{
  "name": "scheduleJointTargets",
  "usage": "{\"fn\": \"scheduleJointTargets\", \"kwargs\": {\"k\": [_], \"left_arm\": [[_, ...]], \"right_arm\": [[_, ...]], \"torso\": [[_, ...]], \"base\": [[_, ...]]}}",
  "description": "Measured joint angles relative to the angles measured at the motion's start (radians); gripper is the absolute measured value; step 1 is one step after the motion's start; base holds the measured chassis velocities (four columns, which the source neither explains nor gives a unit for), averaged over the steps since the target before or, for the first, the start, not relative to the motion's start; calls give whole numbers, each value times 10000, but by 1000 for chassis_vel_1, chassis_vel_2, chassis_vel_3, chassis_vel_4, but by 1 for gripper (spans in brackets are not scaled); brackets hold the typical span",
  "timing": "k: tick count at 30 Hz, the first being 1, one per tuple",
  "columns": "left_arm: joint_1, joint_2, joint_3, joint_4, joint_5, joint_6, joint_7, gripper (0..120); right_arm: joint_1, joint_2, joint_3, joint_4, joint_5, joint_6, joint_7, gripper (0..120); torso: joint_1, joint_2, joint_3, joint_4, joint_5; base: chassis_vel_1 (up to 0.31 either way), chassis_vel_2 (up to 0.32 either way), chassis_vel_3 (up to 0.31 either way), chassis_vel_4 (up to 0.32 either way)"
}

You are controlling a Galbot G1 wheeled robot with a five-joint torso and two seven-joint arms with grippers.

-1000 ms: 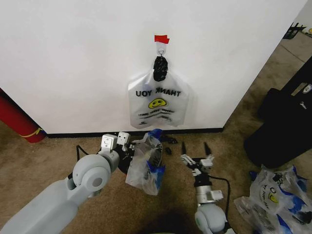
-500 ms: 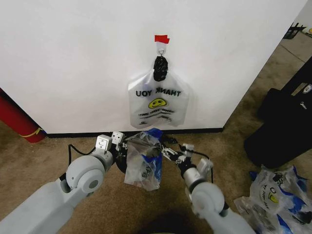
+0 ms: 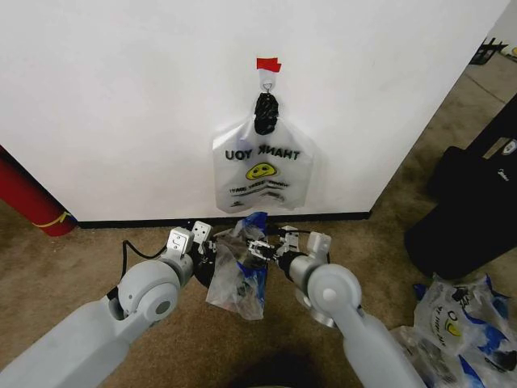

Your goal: Pick up the garbage bag from the wall and place it over the trash bin.

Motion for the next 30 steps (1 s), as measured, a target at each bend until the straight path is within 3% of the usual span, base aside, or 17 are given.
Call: {"fn": "scheduleJointTargets", "kwargs": {"k": [3, 9, 17, 22, 26, 30], "left_arm": [[-34, -6, 10, 61, 23, 0, 27, 0], [-169, -74, 138, 261, 149, 0, 105, 0], [-187, -123, 185, 328, 230, 0, 149, 0], [-180, -124, 186, 320, 239, 0, 180, 0], [-91, -120, 117, 154, 227, 0, 183, 0], [233, -99, -18, -675, -11, 0, 50, 0]], "right_arm": [[69, 39, 64, -141, 182, -154, 73, 98], [178, 110, 244, -631, 810, -255, 132, 73], [207, 183, 264, -1096, 763, -244, 79, 48], [106, 159, 327, -1302, 615, -217, -102, 26], [-30, 98, 383, -1228, 449, -194, -215, 15], [-252, 105, 527, -1143, 105, 69, -469, 0]], "torso": [[0, 0, 0, -1, 0], [0, 0, 0, -2, 1], [0, 0, -1, -1, 1], [0, 0, -1, -1, 2], [-1, 0, -1, -1, 1], [-1, 0, -1, 1, 5]], "base": [[0, 0, 0, 0], [0, 0, 0, 0], [0, 0, 0, 0], [0, 0, 0, 0], [0, 0, 0, 0], [0, 0, 0, 0]]}}
